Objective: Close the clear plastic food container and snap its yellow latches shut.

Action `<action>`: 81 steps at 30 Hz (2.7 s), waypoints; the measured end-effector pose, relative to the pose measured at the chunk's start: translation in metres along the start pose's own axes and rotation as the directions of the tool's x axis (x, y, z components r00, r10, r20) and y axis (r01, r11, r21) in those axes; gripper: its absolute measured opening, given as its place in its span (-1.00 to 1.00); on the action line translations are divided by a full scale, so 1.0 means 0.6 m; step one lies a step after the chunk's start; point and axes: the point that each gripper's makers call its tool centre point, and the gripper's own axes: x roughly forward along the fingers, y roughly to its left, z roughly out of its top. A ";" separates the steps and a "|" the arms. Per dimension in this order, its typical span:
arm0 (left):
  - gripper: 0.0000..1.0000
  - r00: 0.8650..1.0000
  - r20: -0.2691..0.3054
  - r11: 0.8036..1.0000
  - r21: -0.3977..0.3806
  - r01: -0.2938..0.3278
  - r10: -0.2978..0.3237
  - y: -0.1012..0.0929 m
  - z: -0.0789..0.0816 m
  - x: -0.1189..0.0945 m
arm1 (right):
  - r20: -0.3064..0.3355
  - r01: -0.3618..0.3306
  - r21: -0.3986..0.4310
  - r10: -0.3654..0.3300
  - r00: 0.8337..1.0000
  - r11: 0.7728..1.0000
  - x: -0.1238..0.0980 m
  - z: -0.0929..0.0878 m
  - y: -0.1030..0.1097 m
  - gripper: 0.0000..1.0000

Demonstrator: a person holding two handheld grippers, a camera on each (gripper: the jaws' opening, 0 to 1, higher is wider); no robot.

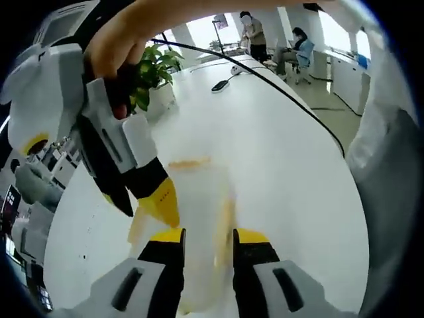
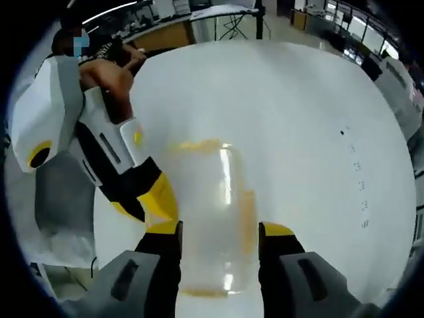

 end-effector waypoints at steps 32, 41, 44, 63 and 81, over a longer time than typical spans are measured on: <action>-0.57 0.996 -0.065 0.977 0.207 -0.050 0.065 -0.007 -0.009 0.008 | -0.264 -0.086 -0.029 0.076 0.961 0.996 0.019 -0.008 0.017 -0.18; -0.60 0.996 -0.063 0.977 0.206 -0.054 0.068 -0.003 -0.008 0.010 | -0.286 -0.084 -0.026 0.074 0.955 0.996 0.017 -0.009 0.009 -0.18; -0.61 0.995 -0.071 0.977 0.206 -0.057 0.073 -0.003 -0.008 0.011 | -0.295 -0.084 -0.026 0.073 0.953 0.996 0.017 -0.008 0.008 -0.18; -0.65 0.992 -0.061 0.980 0.177 -0.095 0.107 0.006 -0.013 0.008 | -0.310 -0.085 -0.006 0.079 0.947 0.996 0.023 -0.013 0.006 -0.19; -0.64 0.990 -0.061 0.974 0.199 -0.111 0.125 -0.004 -0.007 0.010 | -0.299 -0.232 0.081 0.245 0.922 0.969 0.040 -0.021 0.014 -0.26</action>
